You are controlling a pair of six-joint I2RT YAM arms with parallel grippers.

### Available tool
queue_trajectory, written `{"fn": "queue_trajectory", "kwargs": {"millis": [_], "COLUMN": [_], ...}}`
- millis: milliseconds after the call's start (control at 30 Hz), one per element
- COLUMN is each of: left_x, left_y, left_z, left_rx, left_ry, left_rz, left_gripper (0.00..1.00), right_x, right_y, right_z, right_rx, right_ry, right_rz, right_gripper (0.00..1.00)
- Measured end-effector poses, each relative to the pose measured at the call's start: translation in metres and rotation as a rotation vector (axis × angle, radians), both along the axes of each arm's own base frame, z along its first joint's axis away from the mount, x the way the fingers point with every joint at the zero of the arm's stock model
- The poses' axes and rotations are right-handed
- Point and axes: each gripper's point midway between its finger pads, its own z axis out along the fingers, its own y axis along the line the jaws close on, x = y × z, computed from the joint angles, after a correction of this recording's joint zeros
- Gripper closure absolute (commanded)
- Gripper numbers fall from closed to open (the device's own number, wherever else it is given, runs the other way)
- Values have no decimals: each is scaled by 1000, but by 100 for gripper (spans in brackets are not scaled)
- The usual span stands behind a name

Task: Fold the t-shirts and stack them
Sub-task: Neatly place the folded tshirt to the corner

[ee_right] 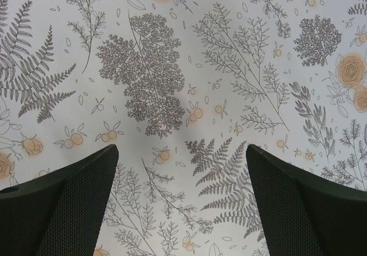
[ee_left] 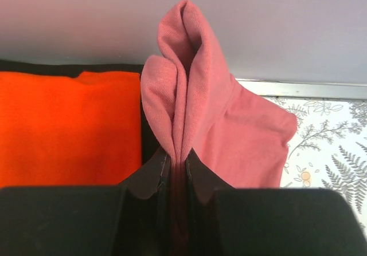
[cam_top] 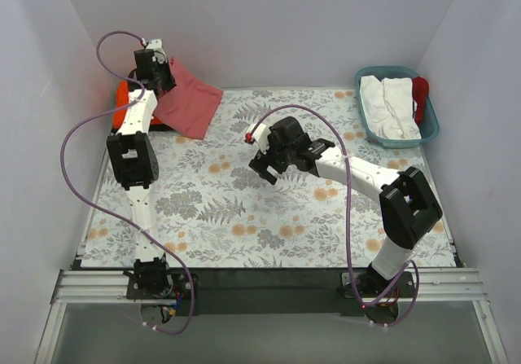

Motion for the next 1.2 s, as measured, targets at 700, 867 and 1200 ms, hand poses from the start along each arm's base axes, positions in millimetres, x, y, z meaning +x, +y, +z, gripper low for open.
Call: {"fn": "queue_trajectory", "kwargs": {"millis": [700, 867, 1200], "left_x": [0, -7, -14], "left_y": [9, 7, 3], "left_z": [63, 95, 115], "left_rx": [133, 127, 114], "left_ry": [-137, -185, -212], "left_rz": [0, 0, -15], "left_gripper": [100, 100, 100], "right_x": [-2, -3, -4], "right_y": [0, 0, 1], "right_z": [3, 3, 3], "right_rx": [10, 13, 15], "right_ry": [5, 7, 9], "right_rz": [4, 7, 10], "right_gripper": [1, 1, 2]}}
